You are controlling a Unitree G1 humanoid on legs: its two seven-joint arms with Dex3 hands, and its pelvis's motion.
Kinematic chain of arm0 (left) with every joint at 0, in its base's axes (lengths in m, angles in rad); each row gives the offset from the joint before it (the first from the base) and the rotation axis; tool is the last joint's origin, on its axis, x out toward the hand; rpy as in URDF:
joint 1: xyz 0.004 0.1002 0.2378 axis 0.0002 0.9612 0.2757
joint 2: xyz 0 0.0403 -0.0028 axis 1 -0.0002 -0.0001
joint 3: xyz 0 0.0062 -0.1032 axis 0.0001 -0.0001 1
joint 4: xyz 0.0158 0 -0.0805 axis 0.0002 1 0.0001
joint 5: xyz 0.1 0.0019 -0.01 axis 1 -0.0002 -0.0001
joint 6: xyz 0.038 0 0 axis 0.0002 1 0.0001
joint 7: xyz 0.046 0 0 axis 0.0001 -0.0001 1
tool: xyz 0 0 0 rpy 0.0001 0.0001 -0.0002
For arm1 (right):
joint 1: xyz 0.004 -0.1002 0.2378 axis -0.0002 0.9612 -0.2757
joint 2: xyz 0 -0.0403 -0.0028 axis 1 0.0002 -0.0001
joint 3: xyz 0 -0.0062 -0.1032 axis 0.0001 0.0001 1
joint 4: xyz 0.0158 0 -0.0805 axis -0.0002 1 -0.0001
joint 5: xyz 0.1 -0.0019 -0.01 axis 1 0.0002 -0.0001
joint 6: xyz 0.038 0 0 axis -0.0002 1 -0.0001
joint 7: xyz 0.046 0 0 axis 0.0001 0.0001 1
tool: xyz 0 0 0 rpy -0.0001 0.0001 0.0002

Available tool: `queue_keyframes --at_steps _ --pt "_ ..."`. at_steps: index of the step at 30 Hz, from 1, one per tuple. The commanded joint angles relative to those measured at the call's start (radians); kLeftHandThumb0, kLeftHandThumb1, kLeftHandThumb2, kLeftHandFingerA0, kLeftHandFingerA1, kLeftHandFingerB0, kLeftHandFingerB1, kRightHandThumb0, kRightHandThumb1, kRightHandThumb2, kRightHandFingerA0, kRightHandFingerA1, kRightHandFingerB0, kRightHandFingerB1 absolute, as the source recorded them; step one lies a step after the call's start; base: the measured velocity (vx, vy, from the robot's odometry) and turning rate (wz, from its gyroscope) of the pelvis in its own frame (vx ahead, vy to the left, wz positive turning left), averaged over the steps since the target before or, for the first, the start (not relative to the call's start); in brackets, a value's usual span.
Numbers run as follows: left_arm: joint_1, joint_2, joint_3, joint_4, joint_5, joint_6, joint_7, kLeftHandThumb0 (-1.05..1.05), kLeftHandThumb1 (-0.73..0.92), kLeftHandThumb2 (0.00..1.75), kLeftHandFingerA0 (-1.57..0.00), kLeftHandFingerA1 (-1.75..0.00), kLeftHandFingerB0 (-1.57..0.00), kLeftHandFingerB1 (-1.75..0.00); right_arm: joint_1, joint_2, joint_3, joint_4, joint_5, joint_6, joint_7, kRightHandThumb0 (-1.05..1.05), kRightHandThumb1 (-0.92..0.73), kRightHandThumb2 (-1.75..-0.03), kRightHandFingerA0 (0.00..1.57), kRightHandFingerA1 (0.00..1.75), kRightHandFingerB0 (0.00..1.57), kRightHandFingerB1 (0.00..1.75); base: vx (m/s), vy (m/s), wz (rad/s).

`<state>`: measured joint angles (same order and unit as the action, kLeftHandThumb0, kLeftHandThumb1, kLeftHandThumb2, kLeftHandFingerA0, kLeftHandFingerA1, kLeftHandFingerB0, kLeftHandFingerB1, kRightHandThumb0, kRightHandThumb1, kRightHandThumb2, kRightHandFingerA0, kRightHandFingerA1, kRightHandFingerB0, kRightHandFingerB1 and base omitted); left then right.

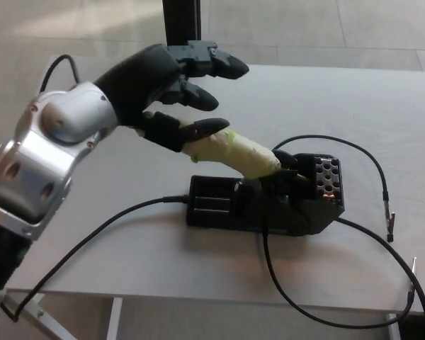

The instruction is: Use the left hand of the robot to grab the soldering gun kept on the middle of the table and pull it out of its base and keep it on the left side of the base

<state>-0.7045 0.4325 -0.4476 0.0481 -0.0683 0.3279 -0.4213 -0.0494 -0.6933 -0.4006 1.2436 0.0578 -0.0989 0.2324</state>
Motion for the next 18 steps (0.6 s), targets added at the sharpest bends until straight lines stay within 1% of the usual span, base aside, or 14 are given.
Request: queue_keyframes --at_steps 1,2,3,4,5,6,7,8,9,13,14,16,17,18 --pt "-0.037 0.006 -0.031 -0.001 0.092 0.020 -0.073 -0.77 0.55 0.95 -0.26 -0.61 -0.26 -0.52 -0.008 -0.031 0.000 0.004 0.017 -0.009 0.011 -1.03 -0.31 -1.31 0.92 1.31 0.05 1.00 0.00 0.000 0.00" --pt "-0.062 0.005 -0.045 0.005 0.117 0.006 -0.081 -0.72 0.53 0.95 -0.31 -0.62 -0.23 -0.52 -0.012 -0.034 0.014 0.008 0.002 -0.008 0.000 -0.98 -0.22 -1.27 0.77 1.45 0.03 1.49 0.00 0.000 0.00" --pt "-0.068 0.004 -0.048 0.009 0.125 0.009 -0.085 -0.69 0.68 0.61 -0.32 -0.55 -0.31 -0.42 -0.012 -0.035 0.018 0.008 0.001 -0.016 0.002 -0.98 -0.22 -1.27 0.75 1.47 0.03 1.49 0.00 0.000 0.00" --pt "-0.067 0.002 -0.045 0.013 0.127 0.004 -0.087 -0.72 0.67 0.62 -0.33 -0.56 -0.31 -0.42 -0.012 -0.036 0.020 0.006 0.002 -0.015 0.005 -0.99 -0.21 -1.27 0.70 1.50 0.02 1.52 0.00 0.000 0.00" --pt "-0.064 -0.001 -0.042 0.018 0.128 -0.005 -0.089 -0.69 0.53 0.97 -0.36 -0.64 -0.22 -0.50 -0.012 -0.039 0.020 0.000 0.006 -0.010 0.010 -1.05 -0.33 -1.33 0.88 1.33 0.08 1.03 0.00 0.000 0.00" --pt "-0.063 -0.003 -0.040 0.018 0.131 -0.005 -0.091 -0.69 0.53 0.97 -0.36 -0.64 -0.22 -0.50 -0.011 -0.039 0.020 -0.001 0.008 -0.009 0.011 -1.05 -0.33 -1.33 0.88 1.33 0.08 1.03 0.00 0.000 0.00" --pt "-0.052 -0.004 -0.039 0.012 0.132 -0.006 -0.096 -0.68 0.70 0.63 -0.32 -0.56 -0.32 -0.43 -0.014 -0.039 0.015 -0.002 0.015 -0.005 0.012 -0.97 -0.20 -1.31 0.71 1.48 0.03 1.53 0.00 0.000 0.00" --pt "-0.047 -0.002 -0.040 0.004 0.134 0.000 -0.102 -0.74 0.56 0.96 -0.30 -0.62 -0.26 -0.53 -0.013 -0.039 0.016 -0.005 0.016 -0.006 0.013 -0.98 -0.20 -1.32 0.74 1.48 0.03 1.50 0.00 0.000 0.00" --pt "-0.050 0.006 -0.046 -0.010 0.134 0.033 -0.132 -0.67 0.72 0.62 -0.26 -0.54 -0.29 -0.42 -0.013 -0.040 0.018 -0.005 0.015 -0.010 0.014 -0.97 -0.20 -1.32 0.71 1.49 0.04 1.50 0.00 0.000 0.00" --pt "-0.066 0.054 -0.099 -0.017 0.187 0.023 -0.215 -0.67 0.73 0.61 -0.19 -0.49 -0.23 -0.40 -0.024 -0.044 0.028 0.002 0.009 -0.007 0.005 -0.96 -0.21 -1.27 0.66 1.49 0.00 1.50 0.00 0.000 0.00" --pt "-0.074 0.072 -0.120 -0.023 0.211 0.018 -0.240 -0.73 0.76 0.62 -0.16 -0.52 -0.22 -0.39 -0.028 -0.045 0.027 0.002 0.012 -0.008 0.004 -0.98 -0.21 -1.25 0.63 1.54 0.00 1.57 0.00 0.000 0.00" --pt "-0.089 0.102 -0.154 -0.032 0.244 0.010 -0.277 -0.73 0.76 0.62 -0.16 -0.52 -0.22 -0.39 -0.034 -0.045 0.026 0.002 0.016 -0.009 0.003 -0.98 -0.21 -1.25 0.63 1.54 0.00 1.57 0.00 0.000 0.00" --pt "-0.102 0.122 -0.179 -0.034 0.261 0.001 -0.311 -0.75 0.77 0.63 -0.12 -0.49 -0.20 -0.38 -0.038 -0.046 0.023 0.001 0.019 -0.003 0.005 -1.00 -0.21 -1.29 0.67 1.53 0.00 1.56 0.00 0.000 0.00" --pt "-0.110 0.133 -0.195 -0.037 0.271 0.002 -0.332 -0.76 0.76 0.62 -0.12 -0.51 -0.20 -0.37 -0.040 -0.047 0.023 0.001 0.019 -0.001 0.005 -0.98 -0.20 -1.29 0.64 1.53 0.00 1.56 0.00 0.000 0.00"
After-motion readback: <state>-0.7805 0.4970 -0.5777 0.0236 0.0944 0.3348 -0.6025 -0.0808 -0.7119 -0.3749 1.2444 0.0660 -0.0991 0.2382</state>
